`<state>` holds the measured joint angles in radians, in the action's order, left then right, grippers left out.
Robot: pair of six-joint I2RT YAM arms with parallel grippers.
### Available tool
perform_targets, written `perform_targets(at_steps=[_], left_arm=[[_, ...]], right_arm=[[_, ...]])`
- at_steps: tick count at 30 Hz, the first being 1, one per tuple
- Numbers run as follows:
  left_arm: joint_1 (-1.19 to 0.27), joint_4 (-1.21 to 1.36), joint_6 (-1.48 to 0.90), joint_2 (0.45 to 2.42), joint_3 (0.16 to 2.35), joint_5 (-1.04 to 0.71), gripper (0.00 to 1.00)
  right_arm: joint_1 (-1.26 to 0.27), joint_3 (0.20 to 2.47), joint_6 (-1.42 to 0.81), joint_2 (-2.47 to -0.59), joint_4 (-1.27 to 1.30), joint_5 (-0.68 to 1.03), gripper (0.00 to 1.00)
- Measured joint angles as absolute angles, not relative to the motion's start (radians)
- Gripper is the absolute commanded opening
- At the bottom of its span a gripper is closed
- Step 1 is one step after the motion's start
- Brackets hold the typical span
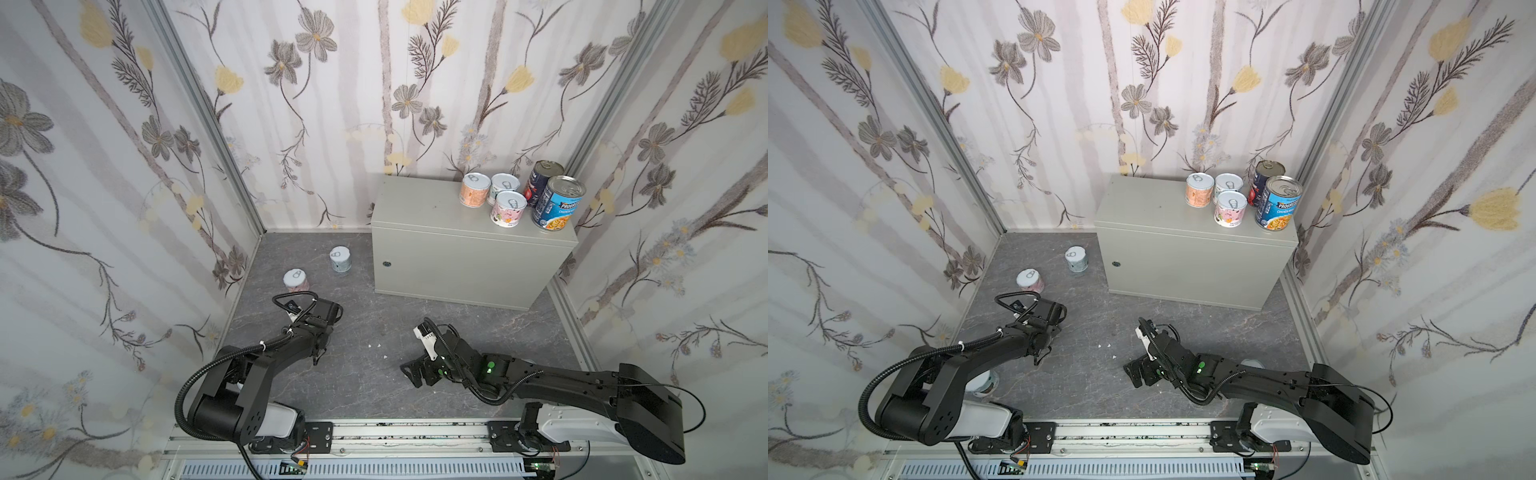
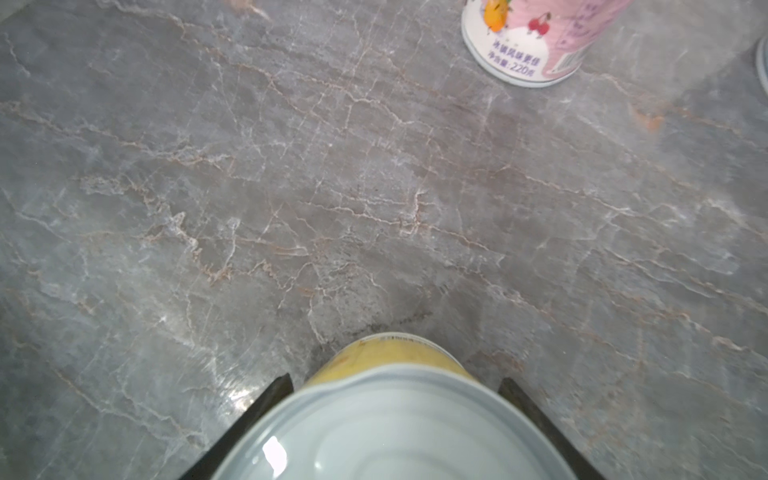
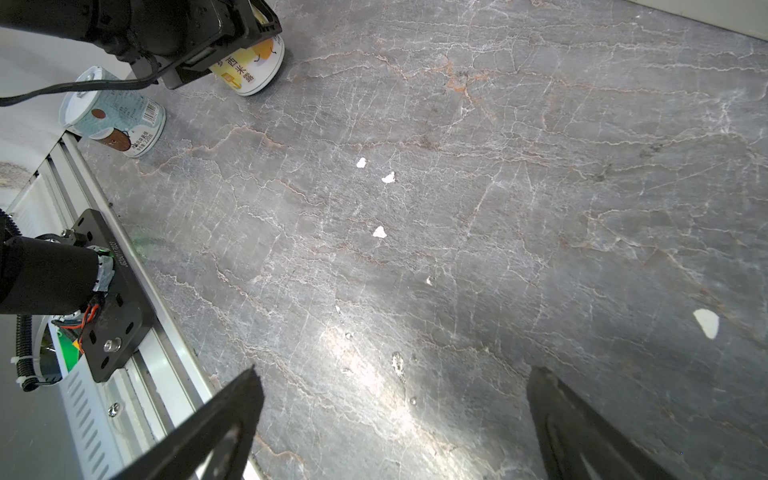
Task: Place and organize the canned foods onto the counter
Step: 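Grasp the yellow floor can with the left gripper, then lift the yellow can with the left gripper up toward the cabinet top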
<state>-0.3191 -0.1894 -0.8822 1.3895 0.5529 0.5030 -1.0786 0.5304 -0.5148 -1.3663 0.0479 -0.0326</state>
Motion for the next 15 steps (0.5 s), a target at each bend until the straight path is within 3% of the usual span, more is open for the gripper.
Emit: perform_targets(at_steps=[15], left_arm=[[-0.327,-0.204,-0.557,1.158,0.635,0.309,0.66]], right_arm=[[-1.070,0.531,-0.514,-1.321,0.043,-0.033,1.00]])
